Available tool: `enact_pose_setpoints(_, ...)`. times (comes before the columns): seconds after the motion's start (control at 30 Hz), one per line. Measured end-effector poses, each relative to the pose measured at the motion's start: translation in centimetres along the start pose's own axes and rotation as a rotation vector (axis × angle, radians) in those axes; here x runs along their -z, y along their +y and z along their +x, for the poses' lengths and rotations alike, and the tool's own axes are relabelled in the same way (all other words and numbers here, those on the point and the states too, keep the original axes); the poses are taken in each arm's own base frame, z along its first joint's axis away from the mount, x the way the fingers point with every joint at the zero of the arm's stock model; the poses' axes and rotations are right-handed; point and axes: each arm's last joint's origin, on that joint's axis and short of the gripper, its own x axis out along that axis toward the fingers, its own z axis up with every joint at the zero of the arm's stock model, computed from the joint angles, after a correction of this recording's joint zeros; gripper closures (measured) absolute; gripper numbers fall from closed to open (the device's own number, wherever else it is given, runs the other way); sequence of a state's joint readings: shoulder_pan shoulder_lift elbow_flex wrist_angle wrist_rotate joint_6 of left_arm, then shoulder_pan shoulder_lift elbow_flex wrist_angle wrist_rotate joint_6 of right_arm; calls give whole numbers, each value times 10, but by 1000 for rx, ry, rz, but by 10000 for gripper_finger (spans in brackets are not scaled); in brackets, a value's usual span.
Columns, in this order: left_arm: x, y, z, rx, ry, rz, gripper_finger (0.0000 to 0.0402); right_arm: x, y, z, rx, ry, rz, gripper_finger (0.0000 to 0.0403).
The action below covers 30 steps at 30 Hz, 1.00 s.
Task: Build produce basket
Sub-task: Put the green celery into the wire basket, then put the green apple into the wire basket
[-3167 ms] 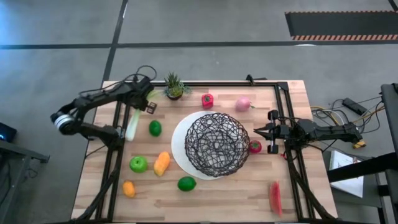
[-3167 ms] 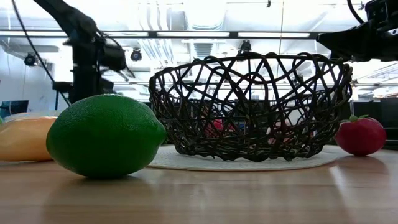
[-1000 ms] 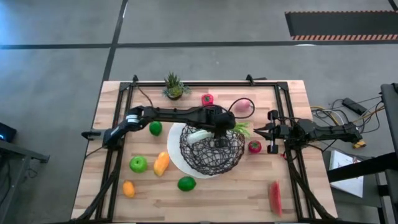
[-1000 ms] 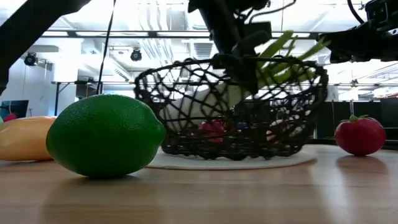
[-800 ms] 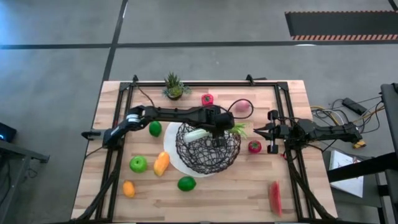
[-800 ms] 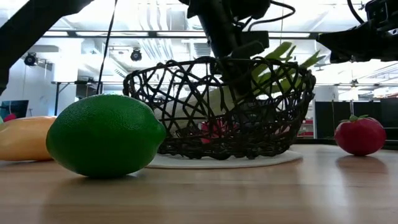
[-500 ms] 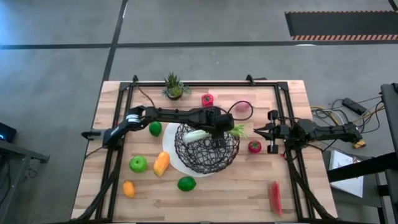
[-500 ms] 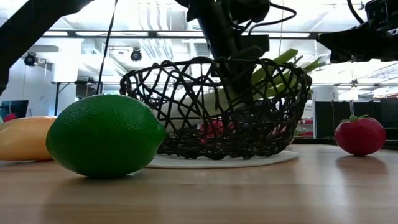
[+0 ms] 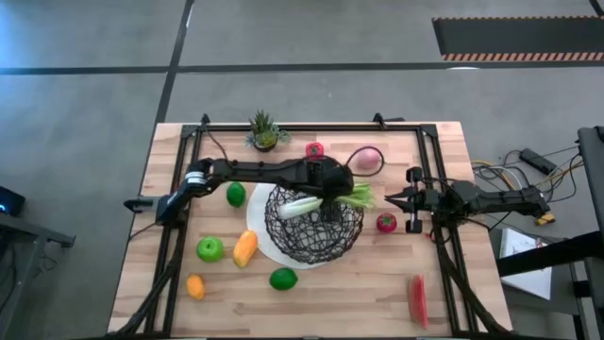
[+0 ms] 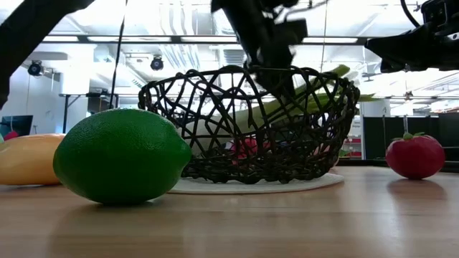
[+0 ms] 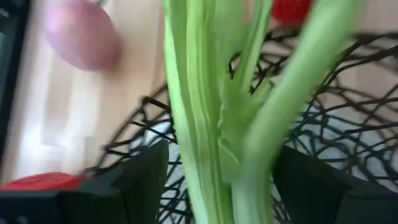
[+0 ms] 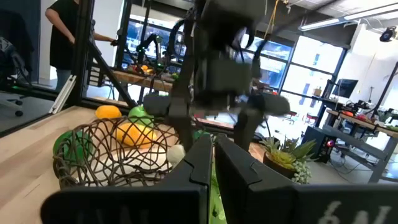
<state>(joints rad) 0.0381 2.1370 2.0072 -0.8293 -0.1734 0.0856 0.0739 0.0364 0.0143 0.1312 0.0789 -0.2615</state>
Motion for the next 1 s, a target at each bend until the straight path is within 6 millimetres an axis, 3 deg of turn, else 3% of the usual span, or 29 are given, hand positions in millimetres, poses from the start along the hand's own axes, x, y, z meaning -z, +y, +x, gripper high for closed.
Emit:
enact_pose_setpoints(0.2,-3,8,-43,-7,-84,-14,141,0,0,0,0,0,0,392)
enact_pose_setpoints(0.37,17,10,-65,-12,-160,-61,141,0,0,0,0,0,0,392)
enact_pose_setpoints(0.67,94,12,-92,-124,-426,-206,142,0,0,0,0,0,0,392)
enact_pose_setpoints(1.0,190,6,-109,-118,-503,-481,142,0,0,0,0,-1,0,392)
